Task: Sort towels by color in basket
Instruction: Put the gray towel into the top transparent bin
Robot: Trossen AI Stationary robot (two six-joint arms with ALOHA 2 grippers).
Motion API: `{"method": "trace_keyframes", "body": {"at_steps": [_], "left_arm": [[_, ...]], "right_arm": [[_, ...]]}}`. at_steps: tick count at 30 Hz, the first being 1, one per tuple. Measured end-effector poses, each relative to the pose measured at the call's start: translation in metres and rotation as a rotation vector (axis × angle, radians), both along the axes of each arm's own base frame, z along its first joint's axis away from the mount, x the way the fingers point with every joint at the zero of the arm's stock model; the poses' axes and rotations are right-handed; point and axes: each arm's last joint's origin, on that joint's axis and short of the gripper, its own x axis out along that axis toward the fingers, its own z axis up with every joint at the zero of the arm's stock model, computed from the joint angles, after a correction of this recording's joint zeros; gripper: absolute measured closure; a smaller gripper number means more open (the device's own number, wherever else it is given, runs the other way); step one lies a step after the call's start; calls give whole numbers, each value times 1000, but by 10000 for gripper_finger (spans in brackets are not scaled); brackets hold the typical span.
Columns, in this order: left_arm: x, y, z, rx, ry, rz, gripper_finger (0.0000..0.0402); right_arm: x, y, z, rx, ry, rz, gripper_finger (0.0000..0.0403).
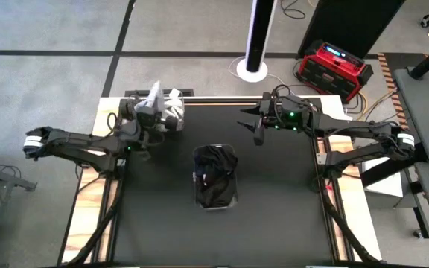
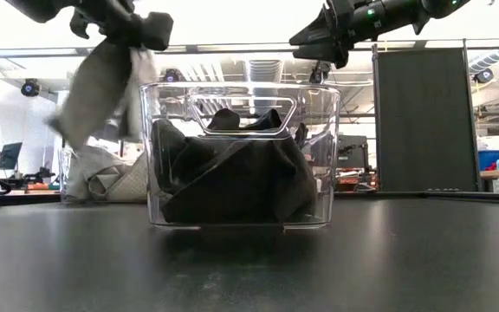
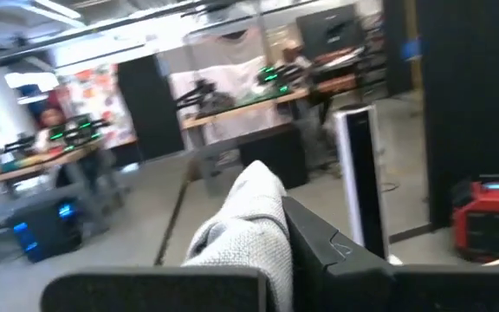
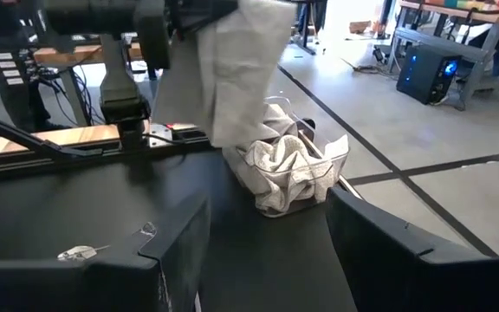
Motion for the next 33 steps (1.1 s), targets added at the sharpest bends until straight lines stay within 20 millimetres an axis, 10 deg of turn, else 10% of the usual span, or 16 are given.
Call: {"method": "trace_keyframes", "body": {"at_steps": [23, 33], "left_arm": [[-19, 88, -2, 99, -270, -208, 402], [-16, 113, -20, 29, -118, -19, 402]], "right_arm": [[0, 0, -3, 4, 30, 1, 184], [0, 0, -3, 3, 31, 2, 184]]}}
